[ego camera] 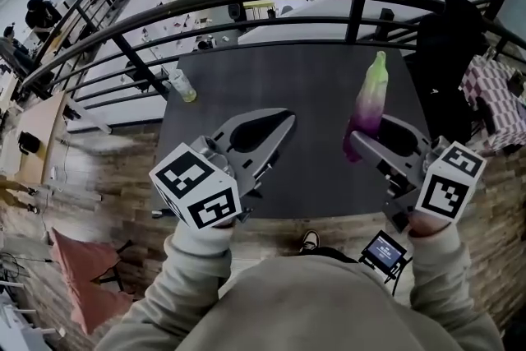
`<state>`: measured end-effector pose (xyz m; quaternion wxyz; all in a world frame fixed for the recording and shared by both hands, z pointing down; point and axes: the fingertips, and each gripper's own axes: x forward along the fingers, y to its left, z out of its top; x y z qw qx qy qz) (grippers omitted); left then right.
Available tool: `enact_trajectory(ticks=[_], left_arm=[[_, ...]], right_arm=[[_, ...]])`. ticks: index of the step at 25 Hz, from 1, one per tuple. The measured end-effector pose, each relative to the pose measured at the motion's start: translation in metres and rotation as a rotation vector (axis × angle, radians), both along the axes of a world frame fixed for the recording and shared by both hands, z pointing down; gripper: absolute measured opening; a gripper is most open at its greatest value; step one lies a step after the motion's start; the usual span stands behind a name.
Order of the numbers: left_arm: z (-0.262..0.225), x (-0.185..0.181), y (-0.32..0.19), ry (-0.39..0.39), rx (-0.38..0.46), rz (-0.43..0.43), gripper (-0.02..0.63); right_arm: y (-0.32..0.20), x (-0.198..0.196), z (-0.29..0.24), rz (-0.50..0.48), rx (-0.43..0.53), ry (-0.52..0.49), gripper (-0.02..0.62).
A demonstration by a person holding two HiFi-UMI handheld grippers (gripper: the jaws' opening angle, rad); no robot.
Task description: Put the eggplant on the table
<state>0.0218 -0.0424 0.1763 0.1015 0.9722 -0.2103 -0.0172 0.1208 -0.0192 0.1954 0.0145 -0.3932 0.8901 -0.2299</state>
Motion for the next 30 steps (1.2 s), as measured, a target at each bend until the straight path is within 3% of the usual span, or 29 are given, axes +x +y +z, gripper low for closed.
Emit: enact_trajectory(ticks=[9, 17, 30], left_arm=[[0.009, 0.023, -0.039, -0.025, -0.019, -0.057, 0.002], [0.022, 0.009, -0.068, -0.043, -0.058, -0.099, 0.002], [0.013, -0.021, -0.145, 0.023, -0.043, -0.025, 0.002]], right_arm=[[-0.049, 0.025, 0.008, -0.063, -0.019, -0.013, 0.218], [-0.081, 0.012, 0.024, -0.101, -0.057, -0.039, 0.218], [-0.148, -0.022, 0.014, -0.046, -0.058, 0.003, 0.218]])
